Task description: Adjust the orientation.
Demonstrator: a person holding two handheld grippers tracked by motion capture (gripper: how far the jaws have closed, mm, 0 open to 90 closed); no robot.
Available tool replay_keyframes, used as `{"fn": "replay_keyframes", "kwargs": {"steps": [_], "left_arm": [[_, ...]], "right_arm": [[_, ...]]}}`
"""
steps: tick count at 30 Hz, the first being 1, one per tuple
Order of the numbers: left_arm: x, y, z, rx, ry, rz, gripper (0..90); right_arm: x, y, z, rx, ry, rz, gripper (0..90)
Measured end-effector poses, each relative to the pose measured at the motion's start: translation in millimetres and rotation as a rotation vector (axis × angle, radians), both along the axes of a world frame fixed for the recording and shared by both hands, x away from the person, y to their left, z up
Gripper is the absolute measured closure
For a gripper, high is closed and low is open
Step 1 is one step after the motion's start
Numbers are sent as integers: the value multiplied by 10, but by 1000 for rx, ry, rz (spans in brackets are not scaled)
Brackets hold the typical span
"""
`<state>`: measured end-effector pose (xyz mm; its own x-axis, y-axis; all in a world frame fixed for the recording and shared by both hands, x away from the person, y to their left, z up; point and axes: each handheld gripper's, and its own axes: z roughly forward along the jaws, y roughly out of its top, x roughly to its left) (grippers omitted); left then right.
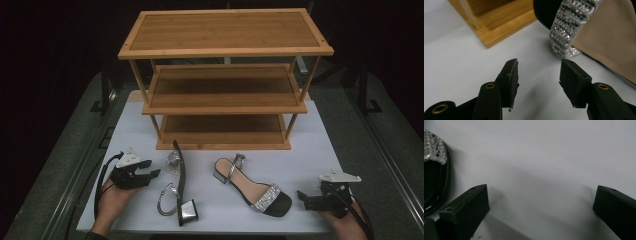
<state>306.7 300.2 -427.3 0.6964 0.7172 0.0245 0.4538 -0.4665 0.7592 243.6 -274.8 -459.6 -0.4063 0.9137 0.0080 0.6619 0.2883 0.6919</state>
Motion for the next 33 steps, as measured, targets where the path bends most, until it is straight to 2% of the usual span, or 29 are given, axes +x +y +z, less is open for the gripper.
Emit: {"fn": "replay_keyframes", "kwargs": {"steps": [7, 9, 14, 15, 16, 17, 20, 23, 25, 28, 32, 33], "left_arm": [[84, -179, 10, -14, -31, -53, 492], [98, -192, 12, -28, -29, -60, 503], [67, -214, 42, -30, -33, -73, 503], [65, -223, 49, -50, -30, -85, 487], [61, -251, 63, -53, -23, -93, 464], [50, -297, 79, -37, -35, -100, 464], [49, -348, 85, -23, -37, -105, 476], [61, -398, 75, -18, -42, -110, 522], [67, -412, 97, -25, -62, -107, 551], [98, -425, 141, -22, -83, -97, 664], [122, -466, 156, -9, -81, -107, 700], [119, -496, 174, -11, -95, -115, 764]], "right_arm": [[1, -1, -2, 0, -3, 1, 0], [1, -1, -2, 0, -3, 1, 0], [1, -2, -3, 0, -4, 2, 0], [1, -2, -3, 0, -4, 2, 0], [1, -1, -3, 0, -4, 1, 0], [1, -1, -2, -1, -3, 2, 0], [1, -2, -3, 0, -4, 2, 0], [1, -1, -2, 0, -2, 1, 0], [0, -1, -2, 0, -3, 1, 0], [1, -1, -2, 1, -3, 1, 0], [1, -1, -2, 1, -3, 1, 0], [1, -1, -2, 1, -3, 1, 0]]}}
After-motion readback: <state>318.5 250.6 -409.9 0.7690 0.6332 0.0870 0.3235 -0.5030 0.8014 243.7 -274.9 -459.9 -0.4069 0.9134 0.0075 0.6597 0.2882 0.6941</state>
